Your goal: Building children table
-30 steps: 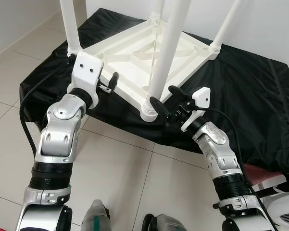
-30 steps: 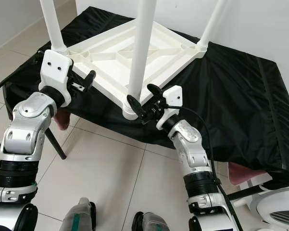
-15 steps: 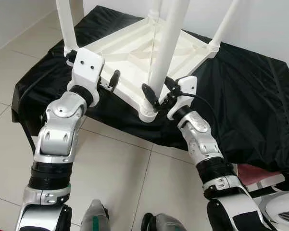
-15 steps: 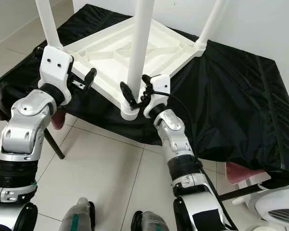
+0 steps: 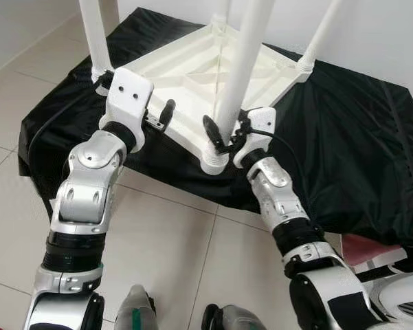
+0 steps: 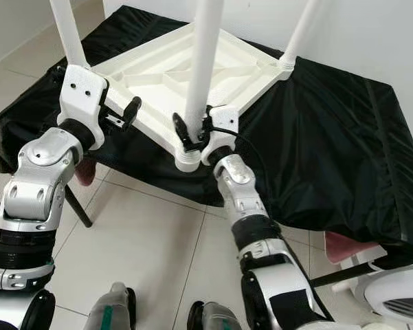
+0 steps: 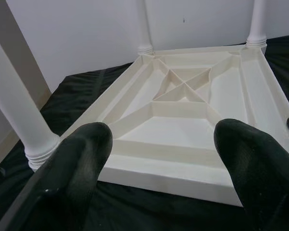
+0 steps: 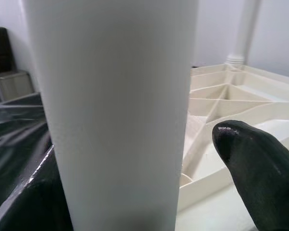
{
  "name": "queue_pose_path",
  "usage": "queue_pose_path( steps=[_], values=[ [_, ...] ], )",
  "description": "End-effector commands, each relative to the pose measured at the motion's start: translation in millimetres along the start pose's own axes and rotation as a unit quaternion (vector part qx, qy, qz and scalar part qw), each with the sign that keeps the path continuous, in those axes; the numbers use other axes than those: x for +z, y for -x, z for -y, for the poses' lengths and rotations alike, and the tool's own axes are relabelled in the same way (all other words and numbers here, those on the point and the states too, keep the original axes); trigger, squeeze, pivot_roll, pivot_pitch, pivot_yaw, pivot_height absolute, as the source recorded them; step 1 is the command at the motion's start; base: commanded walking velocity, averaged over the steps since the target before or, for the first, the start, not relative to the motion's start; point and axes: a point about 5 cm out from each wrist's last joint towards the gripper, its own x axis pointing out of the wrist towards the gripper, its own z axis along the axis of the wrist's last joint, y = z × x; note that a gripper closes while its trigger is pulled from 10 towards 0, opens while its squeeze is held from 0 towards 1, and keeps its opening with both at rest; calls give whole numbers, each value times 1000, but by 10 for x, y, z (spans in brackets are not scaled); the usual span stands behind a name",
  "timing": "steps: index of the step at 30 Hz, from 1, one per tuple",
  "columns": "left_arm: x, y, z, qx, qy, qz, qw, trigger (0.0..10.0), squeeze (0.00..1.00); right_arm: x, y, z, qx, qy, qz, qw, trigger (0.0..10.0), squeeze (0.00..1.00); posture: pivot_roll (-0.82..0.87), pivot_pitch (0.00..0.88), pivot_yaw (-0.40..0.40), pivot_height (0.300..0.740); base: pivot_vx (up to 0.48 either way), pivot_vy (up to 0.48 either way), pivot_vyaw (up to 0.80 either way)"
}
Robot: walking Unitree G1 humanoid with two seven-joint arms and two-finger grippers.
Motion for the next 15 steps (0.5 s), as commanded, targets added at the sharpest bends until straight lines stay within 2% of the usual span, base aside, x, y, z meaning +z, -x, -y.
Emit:
queue_pose_path(
  steps=[1, 2, 3, 5, 7, 8, 10, 15],
  values=[
    [-7, -12, 26, 7, 4, -4, 1000, 10000, 0, 15, 62, 219, -54, 2, 5, 999, 10000, 0, 140, 93, -119, 740, 0, 0, 0],
    [-6, -16, 30, 6, 4, -4, 1000, 10000, 0, 30, 78, 287, -64, 7, 7, 998, 10000, 0, 140, 93, -119, 740, 0, 0, 0],
    [-6, -16, 30, 6, 4, -4, 1000, 10000, 0, 30, 78, 287, -64, 7, 7, 998, 10000, 0, 140, 93, -119, 740, 0, 0, 0],
    [-2, -21, 33, 3, 5, -3, 1000, 10000, 0, 88, 125, 488, -100, 24, 13, 995, 10000, 0, 128, 90, -111, 740, 0, 0, 0],
    [-2, -21, 33, 3, 5, -3, 1000, 10000, 0, 88, 125, 488, -100, 24, 13, 995, 10000, 0, 128, 90, -111, 740, 0, 0, 0],
    [-7, -20, 33, 0, 6, -4, 1000, 10000, 0, 148, 174, 675, -140, 41, 20, 989, 10000, 0, 122, 90, -109, 740, 0, 0, 0],
    [-7, -20, 33, 0, 6, -4, 1000, 10000, 0, 148, 174, 675, -140, 41, 20, 989, 10000, 0, 122, 90, -109, 740, 0, 0, 0],
    [-15, -23, 38, -3, 6, -6, 1000, 10000, 0, 193, 238, 853, -184, 58, 26, 981, 10000, 0, 118, 89, -105, 740, 0, 0, 0]
  ],
)
